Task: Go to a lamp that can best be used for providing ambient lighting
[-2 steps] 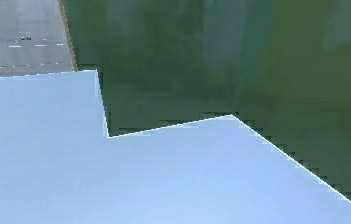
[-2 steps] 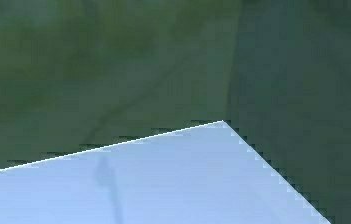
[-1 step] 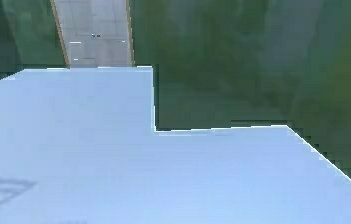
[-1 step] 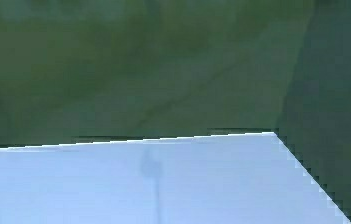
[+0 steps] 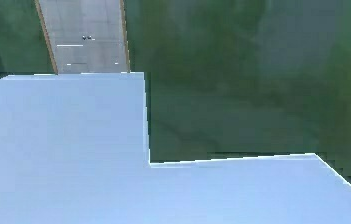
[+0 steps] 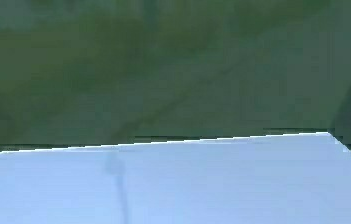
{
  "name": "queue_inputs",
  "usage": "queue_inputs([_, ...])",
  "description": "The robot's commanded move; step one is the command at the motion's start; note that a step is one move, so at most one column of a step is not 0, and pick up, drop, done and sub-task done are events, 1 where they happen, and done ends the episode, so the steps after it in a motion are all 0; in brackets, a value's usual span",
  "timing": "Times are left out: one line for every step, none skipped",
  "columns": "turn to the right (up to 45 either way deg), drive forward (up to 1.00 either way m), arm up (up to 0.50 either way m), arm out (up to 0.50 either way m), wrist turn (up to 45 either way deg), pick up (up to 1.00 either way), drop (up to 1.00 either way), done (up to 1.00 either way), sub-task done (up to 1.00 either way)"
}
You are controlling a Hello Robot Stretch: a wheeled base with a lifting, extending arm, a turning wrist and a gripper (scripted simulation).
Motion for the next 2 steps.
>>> queue_inputs([-45.0, 0.00, 0.00, 0.00, 0.0, 0.00, 0.00, 0.00, 0.00])
queue_inputs([-12.0, 0.00, 0.00, 0.00, 0.0, 0.00, 0.00, 0.00, 0.00])
